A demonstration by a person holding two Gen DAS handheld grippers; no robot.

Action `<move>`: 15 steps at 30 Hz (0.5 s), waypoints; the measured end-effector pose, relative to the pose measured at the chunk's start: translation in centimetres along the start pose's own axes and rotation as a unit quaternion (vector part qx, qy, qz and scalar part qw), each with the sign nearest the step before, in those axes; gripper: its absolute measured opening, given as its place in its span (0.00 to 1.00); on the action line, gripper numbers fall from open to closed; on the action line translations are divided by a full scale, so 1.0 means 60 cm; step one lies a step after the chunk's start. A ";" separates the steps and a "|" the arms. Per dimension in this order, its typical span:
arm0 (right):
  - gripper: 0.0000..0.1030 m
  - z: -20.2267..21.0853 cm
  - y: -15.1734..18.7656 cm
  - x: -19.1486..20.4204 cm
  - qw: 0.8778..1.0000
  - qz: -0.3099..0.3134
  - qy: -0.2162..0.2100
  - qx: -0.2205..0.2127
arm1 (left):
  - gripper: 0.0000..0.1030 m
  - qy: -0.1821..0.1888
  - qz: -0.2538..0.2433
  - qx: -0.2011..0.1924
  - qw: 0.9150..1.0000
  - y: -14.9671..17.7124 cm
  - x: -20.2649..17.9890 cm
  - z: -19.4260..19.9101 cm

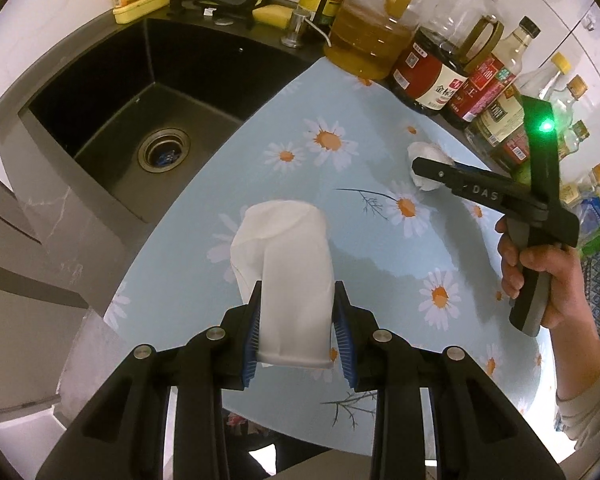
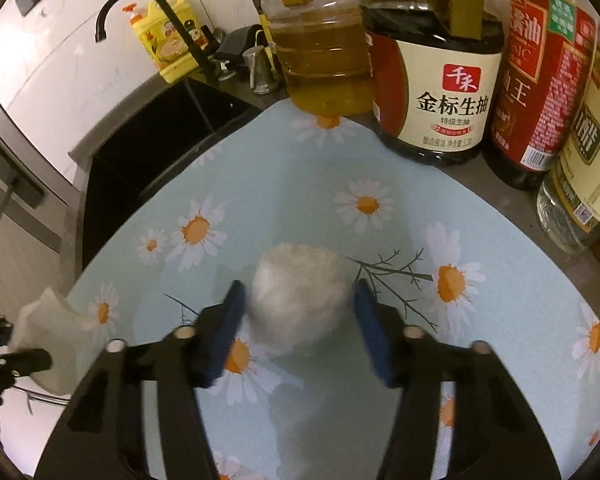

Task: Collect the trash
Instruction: 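Lift the paper cup with the left tool while the right tool grasps the clear tissue bag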

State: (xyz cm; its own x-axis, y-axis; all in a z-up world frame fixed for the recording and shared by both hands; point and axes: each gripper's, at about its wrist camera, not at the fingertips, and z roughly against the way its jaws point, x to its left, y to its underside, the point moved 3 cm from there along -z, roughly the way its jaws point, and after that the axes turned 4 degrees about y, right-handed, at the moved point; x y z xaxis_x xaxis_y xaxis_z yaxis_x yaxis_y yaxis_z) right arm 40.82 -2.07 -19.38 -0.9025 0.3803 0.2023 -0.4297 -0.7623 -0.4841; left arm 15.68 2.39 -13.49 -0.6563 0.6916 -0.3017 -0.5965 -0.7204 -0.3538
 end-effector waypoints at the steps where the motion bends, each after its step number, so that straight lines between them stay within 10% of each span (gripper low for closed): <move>1: 0.51 0.001 0.001 0.001 1.000 0.000 0.002 0.000 | 0.30 0.003 0.000 -0.002 1.000 0.002 0.001 0.003; 15: 0.51 0.084 0.052 0.038 0.998 -0.039 0.041 -0.029 | 0.30 0.049 -0.055 -0.010 0.997 0.007 0.010 0.033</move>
State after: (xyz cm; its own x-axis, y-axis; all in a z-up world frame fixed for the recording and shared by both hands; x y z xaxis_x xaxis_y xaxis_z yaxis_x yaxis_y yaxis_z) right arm 37.27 -6.21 -16.12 -0.8598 0.4806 0.1723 -0.4940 -0.6979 -0.5185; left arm 14.14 2.42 -12.07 -0.5381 0.7693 -0.3445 -0.6529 -0.6388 -0.4070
